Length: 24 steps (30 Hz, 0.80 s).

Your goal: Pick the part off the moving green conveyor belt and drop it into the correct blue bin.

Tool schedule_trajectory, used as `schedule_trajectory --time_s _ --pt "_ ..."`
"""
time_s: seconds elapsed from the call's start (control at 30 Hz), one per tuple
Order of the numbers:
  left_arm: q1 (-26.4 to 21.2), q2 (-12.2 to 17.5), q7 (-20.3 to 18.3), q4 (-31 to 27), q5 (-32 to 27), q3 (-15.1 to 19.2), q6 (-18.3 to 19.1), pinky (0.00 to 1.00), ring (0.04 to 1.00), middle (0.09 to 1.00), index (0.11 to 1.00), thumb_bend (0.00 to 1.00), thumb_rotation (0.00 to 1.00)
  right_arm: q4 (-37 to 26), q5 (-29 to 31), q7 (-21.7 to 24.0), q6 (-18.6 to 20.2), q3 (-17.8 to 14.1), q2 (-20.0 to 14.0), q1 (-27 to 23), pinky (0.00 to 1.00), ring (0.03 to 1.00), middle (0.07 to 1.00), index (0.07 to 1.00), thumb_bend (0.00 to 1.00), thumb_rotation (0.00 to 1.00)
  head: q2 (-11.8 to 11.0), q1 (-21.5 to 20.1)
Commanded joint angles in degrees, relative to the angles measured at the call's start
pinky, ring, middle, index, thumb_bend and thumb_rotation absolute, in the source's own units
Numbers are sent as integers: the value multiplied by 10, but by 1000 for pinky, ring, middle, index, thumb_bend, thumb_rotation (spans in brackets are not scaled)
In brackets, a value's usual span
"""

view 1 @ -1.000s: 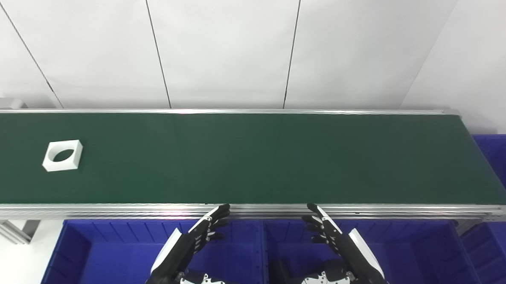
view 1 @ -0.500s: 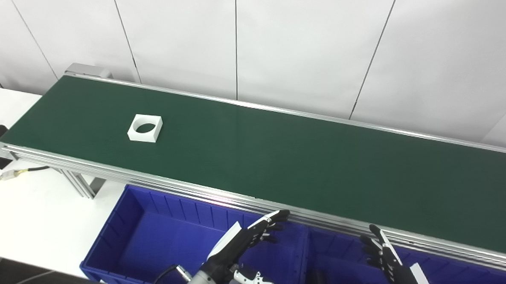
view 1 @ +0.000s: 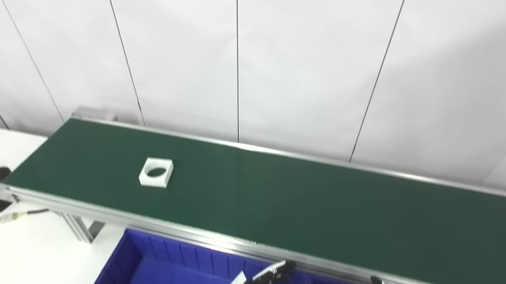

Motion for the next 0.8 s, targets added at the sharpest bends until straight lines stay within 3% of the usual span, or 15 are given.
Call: schedule_trajectory --time_s 0.0,0.43,0.53,0.77 --pt "-16 -5 8 7 -7 2 -33 735 855 900 890 847 70 -5 0 -8 -37 -4 0 -8 794 867 892 979 855 36 -8 -1" --pt "-29 -13 16 32 -10 10 -52 728 840 888 878 862 80 24 7 -12 -58 -10 4 -22 792 858 885 968 872 0 -12 5" --pt "-33 -19 3 31 -55 17 -55 741 848 899 878 859 96 31 7 -12 -64 -12 3 -26 790 858 880 963 871 3 -7 10" --pt "-51 -11 -14 -57 -115 37 -33 773 880 923 921 864 169 46 16 -10 -80 -15 5 -40 793 851 869 957 877 20 -1 20"
